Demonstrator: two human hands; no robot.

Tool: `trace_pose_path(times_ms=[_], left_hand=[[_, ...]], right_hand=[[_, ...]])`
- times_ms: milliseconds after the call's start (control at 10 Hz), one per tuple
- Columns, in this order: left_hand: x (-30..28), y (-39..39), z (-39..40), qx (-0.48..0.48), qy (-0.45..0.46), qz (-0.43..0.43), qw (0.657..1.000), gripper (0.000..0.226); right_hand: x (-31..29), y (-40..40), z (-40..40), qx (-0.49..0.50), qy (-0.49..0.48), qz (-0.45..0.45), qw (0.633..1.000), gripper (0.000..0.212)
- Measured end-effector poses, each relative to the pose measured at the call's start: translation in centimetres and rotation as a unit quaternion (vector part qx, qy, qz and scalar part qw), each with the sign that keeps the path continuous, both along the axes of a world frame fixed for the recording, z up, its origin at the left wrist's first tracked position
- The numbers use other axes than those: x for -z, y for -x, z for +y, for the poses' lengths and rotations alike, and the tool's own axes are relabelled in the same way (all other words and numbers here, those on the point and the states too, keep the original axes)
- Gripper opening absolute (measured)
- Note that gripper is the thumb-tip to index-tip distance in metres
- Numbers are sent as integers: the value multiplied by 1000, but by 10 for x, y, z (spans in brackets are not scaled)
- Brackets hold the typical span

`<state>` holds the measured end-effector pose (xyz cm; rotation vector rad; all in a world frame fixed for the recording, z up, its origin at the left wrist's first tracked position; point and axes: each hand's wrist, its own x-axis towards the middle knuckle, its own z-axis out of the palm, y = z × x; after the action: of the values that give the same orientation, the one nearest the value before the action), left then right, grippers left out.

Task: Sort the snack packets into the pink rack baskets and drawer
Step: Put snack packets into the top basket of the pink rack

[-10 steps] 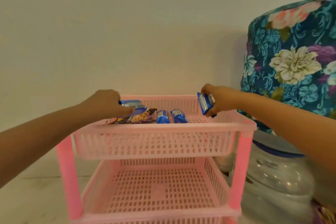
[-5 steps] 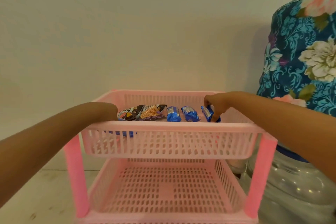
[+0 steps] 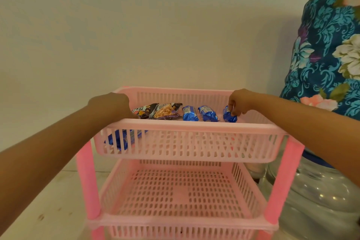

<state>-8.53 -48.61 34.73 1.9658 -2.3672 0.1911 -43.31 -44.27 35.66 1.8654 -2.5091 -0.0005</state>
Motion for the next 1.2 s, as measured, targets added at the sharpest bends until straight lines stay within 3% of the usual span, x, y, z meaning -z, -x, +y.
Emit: trace_pose_path(times_ms=[200,300,400,500,600,800,900,1000,1200], left_hand=[[-7,6,23,41,-47,57,996,36],[-6,3,25,36,-21,77,996,37],[-4,2,34,53,151,154,975,33],[-2,-1,45,118,282,258,917,28],[7,-12,73,257,320,305,860,40],[55,-43,143,368,343,306,808,43],[93,-58,167,342,339,276,832,40],[160,-77,188,258,247,265,896,36],[253,-89,196,169,-5,221,961,37]], right_hand=[[-3,4,7,4,10,-108,994,27],[-10,3,17,10,19,-184,983,26],[-24,-5,43,-14,102,-124,987,23],[-31,-17,68,-55,161,-53,984,24],[-33,-37,126,-93,250,-56,962,23],[19,-51,239,-95,315,-137,934,16],[60,-50,272,-71,287,-143,945,18],[128,-46,300,-28,246,-150,957,24],[234,-52,324,91,109,-174,974,39]])
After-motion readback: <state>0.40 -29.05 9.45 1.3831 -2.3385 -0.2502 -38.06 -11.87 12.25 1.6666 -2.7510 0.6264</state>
